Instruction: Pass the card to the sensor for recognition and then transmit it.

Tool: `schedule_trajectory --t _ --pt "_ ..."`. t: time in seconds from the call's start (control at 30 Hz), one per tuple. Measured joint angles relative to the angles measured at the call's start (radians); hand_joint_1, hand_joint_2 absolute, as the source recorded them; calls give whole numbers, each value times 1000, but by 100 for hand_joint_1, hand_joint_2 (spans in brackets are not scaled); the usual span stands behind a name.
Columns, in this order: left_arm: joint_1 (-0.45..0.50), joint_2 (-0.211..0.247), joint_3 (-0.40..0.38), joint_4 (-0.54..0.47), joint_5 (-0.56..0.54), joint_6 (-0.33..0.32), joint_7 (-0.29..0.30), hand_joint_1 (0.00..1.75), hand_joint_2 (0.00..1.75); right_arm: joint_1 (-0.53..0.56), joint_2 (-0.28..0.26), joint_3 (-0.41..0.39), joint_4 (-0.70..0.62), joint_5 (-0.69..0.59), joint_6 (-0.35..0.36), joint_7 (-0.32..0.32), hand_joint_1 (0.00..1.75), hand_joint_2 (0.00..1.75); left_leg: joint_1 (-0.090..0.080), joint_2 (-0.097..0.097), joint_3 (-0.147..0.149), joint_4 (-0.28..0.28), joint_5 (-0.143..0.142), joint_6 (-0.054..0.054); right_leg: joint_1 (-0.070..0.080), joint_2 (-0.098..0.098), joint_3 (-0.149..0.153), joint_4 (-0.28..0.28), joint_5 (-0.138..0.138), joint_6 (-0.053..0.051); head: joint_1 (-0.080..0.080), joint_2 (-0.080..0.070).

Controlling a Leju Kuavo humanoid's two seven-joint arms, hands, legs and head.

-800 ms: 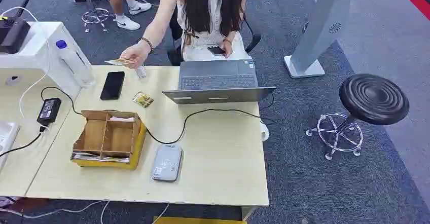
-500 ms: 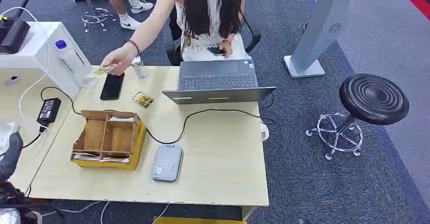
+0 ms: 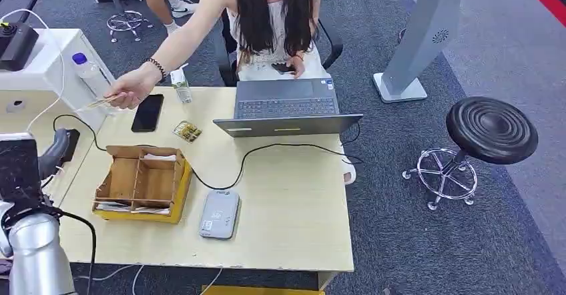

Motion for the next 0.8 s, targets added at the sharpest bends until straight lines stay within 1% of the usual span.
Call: schedule_trajectory --t 0.5,0.53,0.57,0.73,0.8 --pt "-191 114 -210 163 -410 130 148 0 175 1 18 29 10 25 0 28 0 175 0 0 0 0 0 0 0 1 0 0 0 0 0 0" --pt "-202 121 -224 172 -434 138 159 5 175 1 20 31 11 27 0 30 0 175 0 1 0 0 0 0 0 1 0 0 0 0 0 0" --pt "-214 128 -237 180 -454 144 167 175 175 2 20 33 12 29 0 34 0 175 0 1 0 0 0 0 0 1 0 0 0 0 0 0" --pt "-280 163 -308 249 -595 187 220 175 175 4 27 47 16 36 0 43 0 175 0 1 0 0 0 0 0 1 0 1 0 0 0 0" --pt "-287 172 -322 259 -630 196 230 175 175 4 29 49 16 39 0 46 0 175 0 1 0 0 0 0 0 2 0 1 0 0 0 0"
